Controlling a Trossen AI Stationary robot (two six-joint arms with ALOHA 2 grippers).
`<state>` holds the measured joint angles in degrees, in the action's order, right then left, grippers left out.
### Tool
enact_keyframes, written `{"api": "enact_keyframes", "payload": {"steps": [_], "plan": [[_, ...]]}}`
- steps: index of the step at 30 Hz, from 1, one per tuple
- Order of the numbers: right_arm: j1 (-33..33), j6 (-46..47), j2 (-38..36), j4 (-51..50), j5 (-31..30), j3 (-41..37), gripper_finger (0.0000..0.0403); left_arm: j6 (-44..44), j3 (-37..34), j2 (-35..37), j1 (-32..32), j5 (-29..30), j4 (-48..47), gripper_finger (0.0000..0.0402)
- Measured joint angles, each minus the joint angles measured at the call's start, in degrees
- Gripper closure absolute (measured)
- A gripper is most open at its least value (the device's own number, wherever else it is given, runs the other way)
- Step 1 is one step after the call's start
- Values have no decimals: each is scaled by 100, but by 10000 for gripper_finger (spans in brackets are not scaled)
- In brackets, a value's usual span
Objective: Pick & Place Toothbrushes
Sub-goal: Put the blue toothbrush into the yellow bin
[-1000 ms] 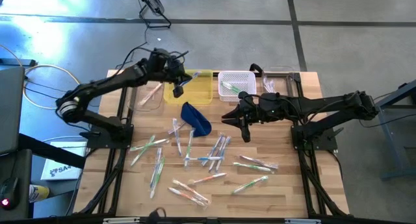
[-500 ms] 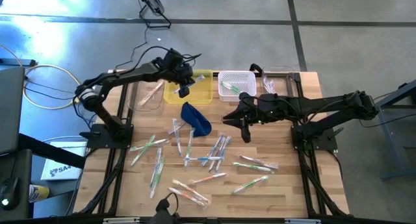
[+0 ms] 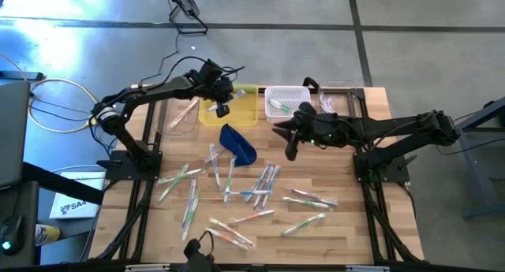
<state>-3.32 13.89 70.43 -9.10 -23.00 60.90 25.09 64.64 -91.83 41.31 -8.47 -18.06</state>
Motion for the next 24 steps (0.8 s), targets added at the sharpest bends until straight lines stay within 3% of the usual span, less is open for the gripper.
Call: {"api": "enact_keyframes", "payload": {"steps": [4,11,19,24], "plan": [[93,-1,0,269,-524,1,332,-136,-2,-203,112,10,91,401],[379,-34,17,336,-551,2,332,-223,-1,-620,106,-451,536,401],[370,-151,26,334,-486,2,332,-501,-4,-743,106,-568,539,401],[370,-166,26,333,57,2,332,-505,-4,-743,106,-555,543,384]]}}
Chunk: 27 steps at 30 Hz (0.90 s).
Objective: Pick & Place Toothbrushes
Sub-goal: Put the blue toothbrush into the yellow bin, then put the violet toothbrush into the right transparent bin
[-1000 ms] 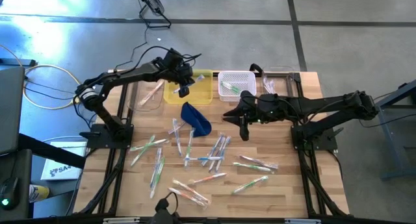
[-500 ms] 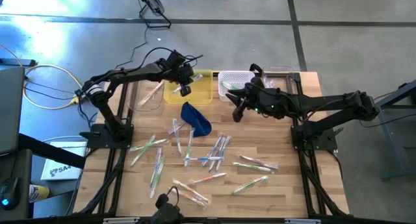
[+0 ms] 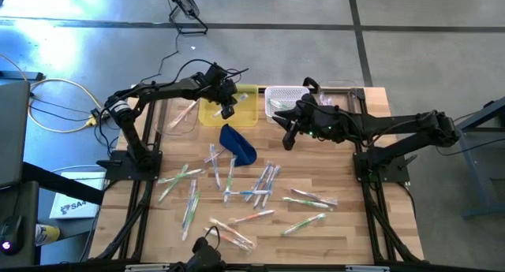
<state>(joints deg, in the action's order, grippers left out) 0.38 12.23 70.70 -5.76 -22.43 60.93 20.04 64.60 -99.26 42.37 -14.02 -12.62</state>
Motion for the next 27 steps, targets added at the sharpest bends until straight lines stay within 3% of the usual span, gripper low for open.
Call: {"api": "enact_keyframes", "payload": {"steps": [5,12,16,22,27], "plan": [[-2,1,0,-2,579,0,332,-40,0,0,0,2,3,329],[-12,145,2,-3,819,0,332,-399,0,79,0,66,211,263],[-112,149,2,25,848,0,332,-1017,0,265,0,60,274,253],[-360,149,2,37,849,0,332,-983,0,700,-106,-423,303,252],[-567,151,2,53,781,0,332,-854,0,1273,-731,-83,399,252]]}}
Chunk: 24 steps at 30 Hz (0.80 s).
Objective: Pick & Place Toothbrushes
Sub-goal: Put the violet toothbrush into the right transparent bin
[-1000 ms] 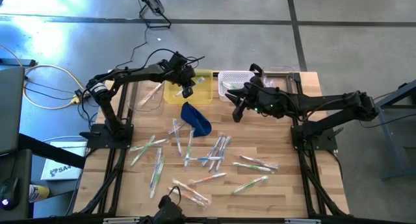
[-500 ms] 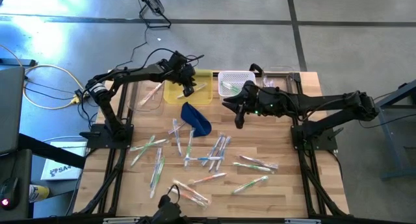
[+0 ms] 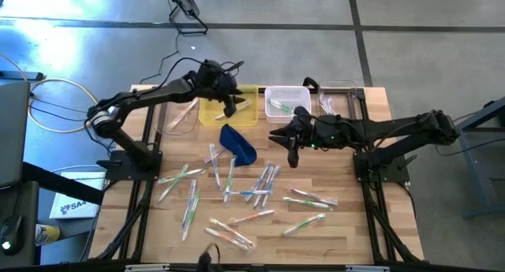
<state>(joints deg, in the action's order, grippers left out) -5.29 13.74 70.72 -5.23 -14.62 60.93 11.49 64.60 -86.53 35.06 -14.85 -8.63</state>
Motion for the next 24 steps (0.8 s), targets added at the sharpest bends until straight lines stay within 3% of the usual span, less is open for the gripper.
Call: {"api": "enact_keyframes", "payload": {"steps": [5,10,19,24], "plan": [[-157,149,0,89,-67,0,332,359,0,505,-999,873,405,252],[-292,129,0,80,-41,0,332,707,0,872,-1777,1182,474,252],[-336,144,0,78,-32,0,332,604,0,1326,-2406,1324,-105,252],[-336,116,0,76,-41,0,332,602,0,1507,-2829,1907,-143,252]]}}
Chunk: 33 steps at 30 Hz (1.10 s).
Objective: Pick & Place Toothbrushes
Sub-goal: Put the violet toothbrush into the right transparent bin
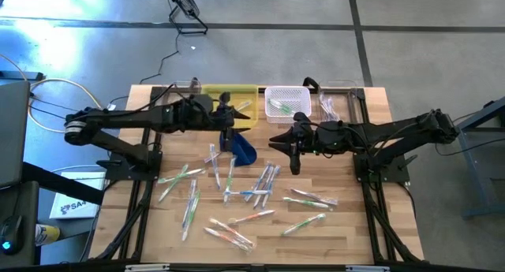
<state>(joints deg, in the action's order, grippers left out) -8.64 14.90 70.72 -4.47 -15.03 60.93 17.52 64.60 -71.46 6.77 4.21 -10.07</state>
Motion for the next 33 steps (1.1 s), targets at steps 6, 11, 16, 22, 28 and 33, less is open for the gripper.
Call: {"api": "enact_keyframes", "payload": {"steps": [6,11,16,22,28,33], "plan": [[0,-11,0,-1,0,0,332,25,-2,365,-409,528,-276,252],[0,-11,0,-6,0,0,332,49,0,602,-540,842,-458,252],[0,-12,0,-10,0,-1,332,18,0,643,-538,858,-562,252],[0,18,0,-182,46,-1,332,300,-2,731,-784,871,-300,252],[0,-35,-15,-195,102,0,332,517,-107,1080,-1031,1383,-295,252],[-4,-254,-225,-278,470,-2,332,408,-578,1472,-1178,1645,-267,252]]}}
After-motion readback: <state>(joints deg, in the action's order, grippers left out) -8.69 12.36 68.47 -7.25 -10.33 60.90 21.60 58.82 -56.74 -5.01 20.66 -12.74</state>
